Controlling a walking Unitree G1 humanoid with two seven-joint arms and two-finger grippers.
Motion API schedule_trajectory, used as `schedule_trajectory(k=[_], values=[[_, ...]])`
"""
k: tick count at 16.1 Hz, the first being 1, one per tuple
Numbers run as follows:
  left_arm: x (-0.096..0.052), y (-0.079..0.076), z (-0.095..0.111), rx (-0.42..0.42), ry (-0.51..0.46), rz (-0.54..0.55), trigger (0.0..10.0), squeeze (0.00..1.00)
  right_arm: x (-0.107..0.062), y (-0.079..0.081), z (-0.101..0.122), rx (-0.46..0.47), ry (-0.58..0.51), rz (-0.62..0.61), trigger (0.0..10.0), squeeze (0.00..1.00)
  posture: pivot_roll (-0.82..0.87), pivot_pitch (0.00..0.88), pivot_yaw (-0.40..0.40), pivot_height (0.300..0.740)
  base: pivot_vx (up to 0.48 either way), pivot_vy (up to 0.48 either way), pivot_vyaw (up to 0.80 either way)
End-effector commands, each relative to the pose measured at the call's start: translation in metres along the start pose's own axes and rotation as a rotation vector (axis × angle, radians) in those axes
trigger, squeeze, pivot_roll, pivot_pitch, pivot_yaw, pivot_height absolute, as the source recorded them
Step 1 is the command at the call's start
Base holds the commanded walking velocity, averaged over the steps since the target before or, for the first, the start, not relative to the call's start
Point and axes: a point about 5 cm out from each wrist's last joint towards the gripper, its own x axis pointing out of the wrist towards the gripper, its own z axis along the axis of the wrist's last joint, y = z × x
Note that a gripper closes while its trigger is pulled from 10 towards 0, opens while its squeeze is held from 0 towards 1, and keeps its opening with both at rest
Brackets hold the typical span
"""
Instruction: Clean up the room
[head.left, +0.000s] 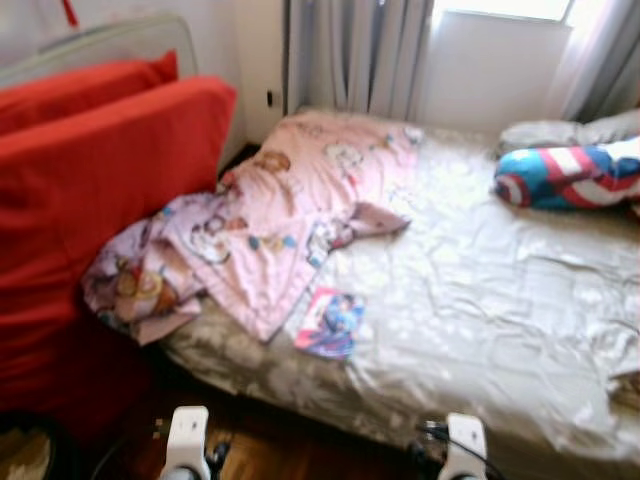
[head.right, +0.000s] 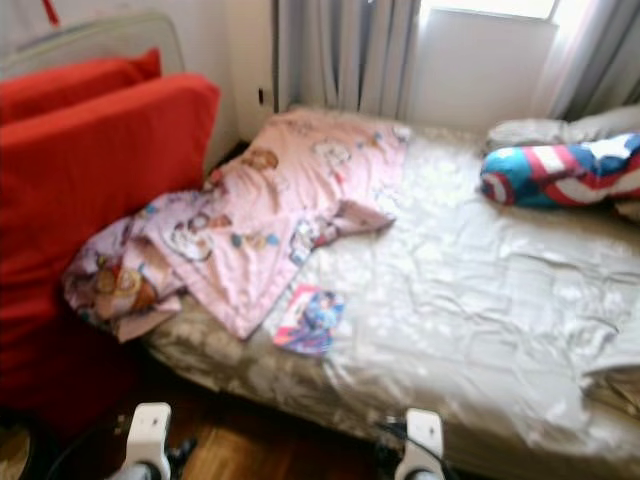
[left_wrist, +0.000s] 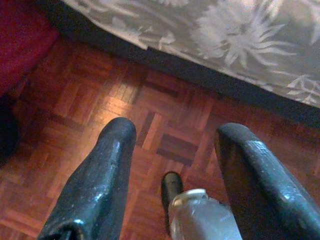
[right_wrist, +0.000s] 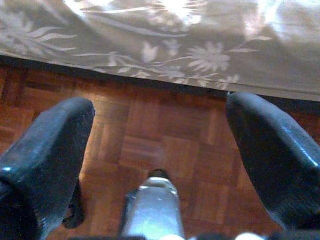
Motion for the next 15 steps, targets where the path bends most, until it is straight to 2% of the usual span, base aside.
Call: schedule_trajectory(k=[1, 5, 8, 15], values=[[0.0007, -0.0044, -0.0001, -0.004, 0.003, -0.010, 10.0, 0.00, -0.0010, -0.0105, 0.0004, -0.004, 0.001, -0.030, 10.0, 0.00, 0.05, 0.000, -0.008, 0.740, 0.000, -0.405, 0.00], [0.0005, -0.0017, 0.0010, 0.003, -0.001, -0.013, 10.0, 0.00, -0.0010, -0.0129, 0.0009, -0.012, 0.004, -0.043, 10.0, 0.00, 0.05, 0.000, -0.004, 0.740, 0.000, -0.407, 0.00], [0.0011, -0.0024, 0.0035, 0.007, -0.011, -0.018, 10.0, 0.00, -0.0010, -0.0129, 0.0012, -0.013, 0.003, -0.041, 10.0, 0.00, 0.04, 0.000, -0.005, 0.740, 0.000, -0.407, -0.73], [0.0022, -0.0068, 0.0060, 0.013, -0.021, -0.027, 10.0, 0.00, -0.0004, -0.0120, 0.0065, -0.007, -0.035, -0.046, 10.0, 0.00, 0.04, 0.000, -0.001, 0.740, 0.000, -0.408, 0.00]])
